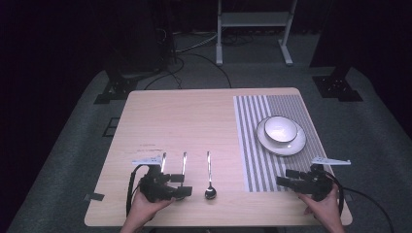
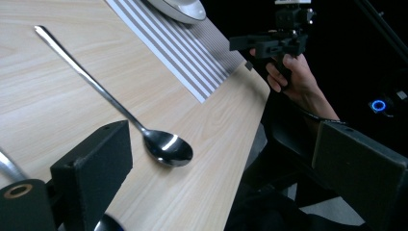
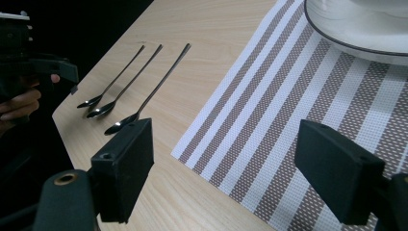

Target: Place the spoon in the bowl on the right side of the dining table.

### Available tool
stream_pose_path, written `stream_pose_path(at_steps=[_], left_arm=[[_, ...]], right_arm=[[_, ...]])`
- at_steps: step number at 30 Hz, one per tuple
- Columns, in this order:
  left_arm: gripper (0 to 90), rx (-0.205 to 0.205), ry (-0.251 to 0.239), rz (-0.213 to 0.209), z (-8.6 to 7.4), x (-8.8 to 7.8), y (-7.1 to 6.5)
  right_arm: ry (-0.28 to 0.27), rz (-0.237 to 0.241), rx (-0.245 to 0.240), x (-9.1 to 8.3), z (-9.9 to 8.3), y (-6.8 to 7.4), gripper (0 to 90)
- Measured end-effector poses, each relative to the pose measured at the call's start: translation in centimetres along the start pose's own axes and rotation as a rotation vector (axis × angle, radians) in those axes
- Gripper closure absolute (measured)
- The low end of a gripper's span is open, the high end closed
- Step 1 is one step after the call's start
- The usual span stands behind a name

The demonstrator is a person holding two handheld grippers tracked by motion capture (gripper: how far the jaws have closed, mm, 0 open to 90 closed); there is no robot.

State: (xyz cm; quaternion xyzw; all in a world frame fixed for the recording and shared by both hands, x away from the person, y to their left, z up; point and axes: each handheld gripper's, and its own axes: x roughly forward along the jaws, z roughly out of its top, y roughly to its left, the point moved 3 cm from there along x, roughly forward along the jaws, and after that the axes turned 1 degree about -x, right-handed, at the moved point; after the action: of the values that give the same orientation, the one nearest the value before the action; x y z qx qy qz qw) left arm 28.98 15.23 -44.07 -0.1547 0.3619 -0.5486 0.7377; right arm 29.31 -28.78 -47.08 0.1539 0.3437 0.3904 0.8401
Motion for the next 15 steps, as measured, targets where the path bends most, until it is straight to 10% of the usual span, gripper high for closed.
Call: stream_pose_path(at_steps=[15], left_arm=[[5.5, -0.014, 0.067, -0.071, 0.8, 4.1, -1.1]], right_arm=[[0.015, 0.02, 0.008, 1.2, -0.2, 0.0, 20.3]])
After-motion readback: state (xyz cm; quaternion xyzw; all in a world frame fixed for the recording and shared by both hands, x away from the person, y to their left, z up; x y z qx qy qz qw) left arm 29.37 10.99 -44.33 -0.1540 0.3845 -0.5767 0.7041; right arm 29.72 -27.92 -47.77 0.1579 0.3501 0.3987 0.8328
